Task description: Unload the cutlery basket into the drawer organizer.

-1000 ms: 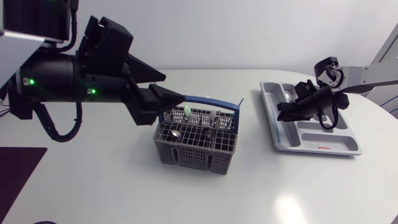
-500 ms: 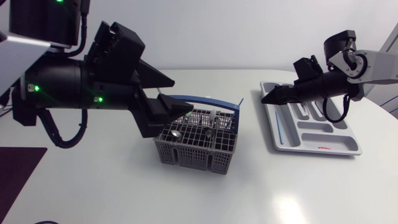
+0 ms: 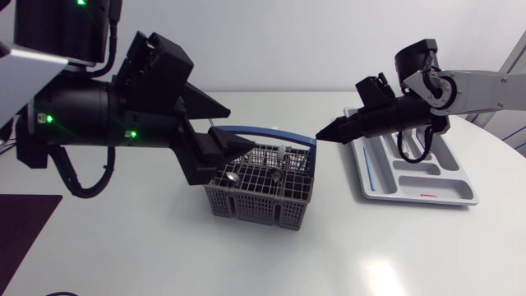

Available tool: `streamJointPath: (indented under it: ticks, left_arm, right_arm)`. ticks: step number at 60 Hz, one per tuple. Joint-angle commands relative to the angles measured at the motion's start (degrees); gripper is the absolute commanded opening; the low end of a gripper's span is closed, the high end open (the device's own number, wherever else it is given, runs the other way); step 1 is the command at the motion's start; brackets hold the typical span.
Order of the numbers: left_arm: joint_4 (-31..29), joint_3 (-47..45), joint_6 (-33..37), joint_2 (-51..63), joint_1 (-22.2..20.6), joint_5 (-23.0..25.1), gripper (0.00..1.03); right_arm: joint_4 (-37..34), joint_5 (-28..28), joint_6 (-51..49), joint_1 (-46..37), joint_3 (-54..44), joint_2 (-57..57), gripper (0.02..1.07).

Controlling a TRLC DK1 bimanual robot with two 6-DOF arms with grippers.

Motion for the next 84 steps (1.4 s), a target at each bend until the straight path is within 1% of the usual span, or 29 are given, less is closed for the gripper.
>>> streamJointPath:
  ticks: [1, 10, 17, 20, 25, 34, 35, 45, 55, 72, 84]
  left_arm:
    - [-0.3, -1.2, 1.3, -0.9, -0.4, -0.1, 0.98]
    - [-0.3, -1.3, 1.3, -0.9, -0.4, -0.1, 0.98]
    - [-0.3, -1.5, 1.3, -0.9, -0.4, -0.1, 0.98]
    - [-0.2, -1.5, 1.3, -0.9, -0.4, -0.1, 0.98]
    - [-0.1, -1.5, 1.2, -0.9, -0.5, -0.1, 0.98]
    - [-0.1, -1.5, 1.2, -0.9, -0.5, -0.2, 0.98]
    - [-0.1, -1.5, 1.2, -0.9, -0.4, -0.2, 0.98]
    - [-0.1, -1.6, 1.2, -0.9, -0.5, -0.2, 0.98]
    - [-0.1, -1.5, 1.1, -0.9, -0.8, -0.3, 0.98]
    - [-0.1, -1.5, 1.1, -0.8, -1.5, -0.7, 0.98]
    - [-0.2, -1.0, 1.0, -0.8, -1.9, -1.4, 0.98]
  right_arm:
    - [1.0, -0.7, -1.5, 1.0, -1.2, 1.9, 0.48]
    - [1.9, -0.7, -1.8, 1.5, -1.2, 2.7, 0.38]
    - [2.4, -0.7, -2.3, 1.5, -1.2, 3.6, 0.37]
    - [2.6, -0.7, -2.5, 1.6, -1.0, 4.2, 0.31]
    - [3.1, -0.7, -2.5, 1.5, -1.0, 4.6, 0.25]
    - [3.2, -0.7, -3.3, 1.6, -0.6, 5.1, 0.10]
    - [3.1, -0.8, -3.4, 1.6, -0.5, 5.1, 0.09]
    - [3.1, -0.7, -3.7, 1.7, -0.4, 4.8, 0.08]
    - [2.2, -0.7, -3.7, 1.6, -0.9, 1.8, 0.08]
    - [-3.9, 0.0, -5.5, 0.9, 0.2, -4.9, 0.08]
    - [-9.6, 0.0, -6.9, -0.5, 3.3, -9.1, 0.08]
